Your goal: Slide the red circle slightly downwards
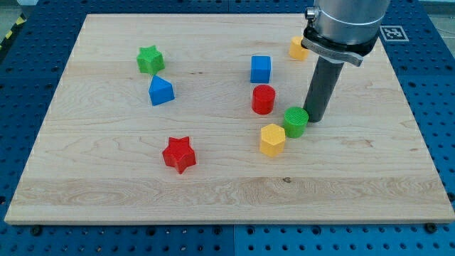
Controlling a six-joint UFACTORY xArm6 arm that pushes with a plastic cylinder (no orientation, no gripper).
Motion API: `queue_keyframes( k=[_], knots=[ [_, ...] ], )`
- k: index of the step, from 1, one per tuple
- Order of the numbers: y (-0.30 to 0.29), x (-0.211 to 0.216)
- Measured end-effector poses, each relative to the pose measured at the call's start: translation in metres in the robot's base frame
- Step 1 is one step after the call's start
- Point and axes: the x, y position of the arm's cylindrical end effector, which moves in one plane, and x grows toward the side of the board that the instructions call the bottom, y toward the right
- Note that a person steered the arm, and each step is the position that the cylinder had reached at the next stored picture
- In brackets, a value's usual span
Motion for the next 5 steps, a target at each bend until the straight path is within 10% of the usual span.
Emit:
queue_keyframes(
  k=[5],
  knots=[
    [-0.007,0.010]
  ],
)
